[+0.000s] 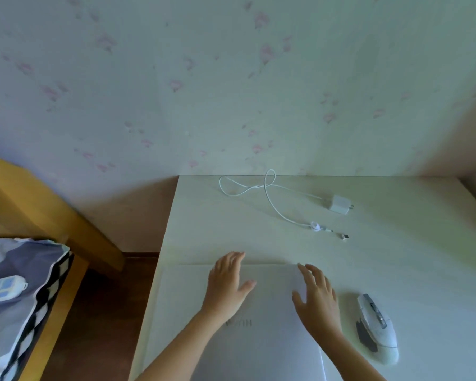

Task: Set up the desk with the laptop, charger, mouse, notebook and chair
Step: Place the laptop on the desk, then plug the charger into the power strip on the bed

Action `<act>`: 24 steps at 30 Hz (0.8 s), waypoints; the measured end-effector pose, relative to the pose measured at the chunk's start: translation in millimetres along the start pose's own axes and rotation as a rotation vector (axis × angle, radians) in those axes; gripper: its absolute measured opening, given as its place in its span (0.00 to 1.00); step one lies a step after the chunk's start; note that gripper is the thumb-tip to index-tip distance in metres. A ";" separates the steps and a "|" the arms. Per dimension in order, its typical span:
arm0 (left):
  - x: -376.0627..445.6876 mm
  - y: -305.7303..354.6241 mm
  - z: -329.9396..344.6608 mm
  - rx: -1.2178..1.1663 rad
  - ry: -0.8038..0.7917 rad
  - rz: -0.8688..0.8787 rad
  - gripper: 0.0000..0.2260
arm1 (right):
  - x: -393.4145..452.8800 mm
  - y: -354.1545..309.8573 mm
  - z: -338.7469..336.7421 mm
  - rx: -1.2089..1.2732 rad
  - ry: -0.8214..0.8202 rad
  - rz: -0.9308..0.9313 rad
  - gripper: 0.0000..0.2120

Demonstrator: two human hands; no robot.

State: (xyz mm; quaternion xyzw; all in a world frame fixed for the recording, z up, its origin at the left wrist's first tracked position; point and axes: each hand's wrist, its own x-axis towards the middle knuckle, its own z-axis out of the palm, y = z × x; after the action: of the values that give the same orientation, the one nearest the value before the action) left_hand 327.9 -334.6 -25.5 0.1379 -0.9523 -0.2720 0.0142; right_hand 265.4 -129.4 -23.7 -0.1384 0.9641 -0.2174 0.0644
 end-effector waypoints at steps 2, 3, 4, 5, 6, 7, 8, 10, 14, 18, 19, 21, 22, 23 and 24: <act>34.2 32.4 5.1 -0.065 -0.026 0.057 0.34 | 23.0 10.8 -5.4 0.017 0.026 0.026 0.28; 52.4 49.0 7.8 -0.094 -0.023 0.070 0.34 | 35.1 16.5 -9.2 0.034 0.032 0.051 0.27; 72.2 64.6 10.8 -0.106 -0.017 0.094 0.33 | 48.1 21.3 -13.4 0.053 0.038 0.085 0.27; 92.5 79.9 14.4 -0.097 -0.015 0.131 0.30 | 61.4 26.5 -16.2 0.073 0.048 0.124 0.27; 113.0 94.6 19.3 -0.075 -0.013 0.180 0.28 | 74.8 30.7 -18.7 0.090 0.055 0.168 0.26; 133.6 108.4 25.3 -0.045 -0.016 0.235 0.25 | 88.1 34.5 -20.5 0.108 0.063 0.207 0.26; 154.6 121.7 31.7 -0.011 -0.022 0.286 0.24 | 101.2 38.1 -22.0 0.125 0.073 0.233 0.25; 195.5 143.8 46.1 0.059 -0.042 0.369 0.23 | 126.2 45.2 -21.4 0.155 0.094 0.247 0.25; 256.8 174.1 79.4 0.221 -0.078 0.430 0.26 | 161.2 53.5 -9.9 0.199 0.097 0.226 0.22; 289.5 185.3 108.6 0.389 -0.155 0.473 0.30 | 181.5 55.8 2.2 0.241 0.151 0.188 0.13; 294.4 185.7 114.8 0.401 -0.170 0.485 0.29 | 185.0 57.2 4.5 0.226 0.167 0.171 0.10; 301.7 185.2 125.3 0.400 -0.189 0.506 0.26 | 188.5 60.2 8.7 0.163 0.210 0.114 0.06; 304.2 184.4 129.0 0.398 -0.186 0.522 0.25 | 188.9 61.2 10.2 0.149 0.229 0.085 0.05; 305.6 183.8 131.2 0.397 -0.183 0.544 0.25 | 188.8 61.7 10.5 0.150 0.248 0.058 0.03; 306.5 183.2 132.5 0.397 -0.187 0.562 0.25 | 188.1 60.6 9.4 0.161 0.257 0.045 0.02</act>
State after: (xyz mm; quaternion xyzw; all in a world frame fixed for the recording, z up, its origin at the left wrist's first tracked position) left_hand -27.1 -200.2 -57.4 -0.1550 -0.9844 -0.0787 -0.0259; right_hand 73.4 -136.1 -70.7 -0.0823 0.9467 -0.3083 -0.0441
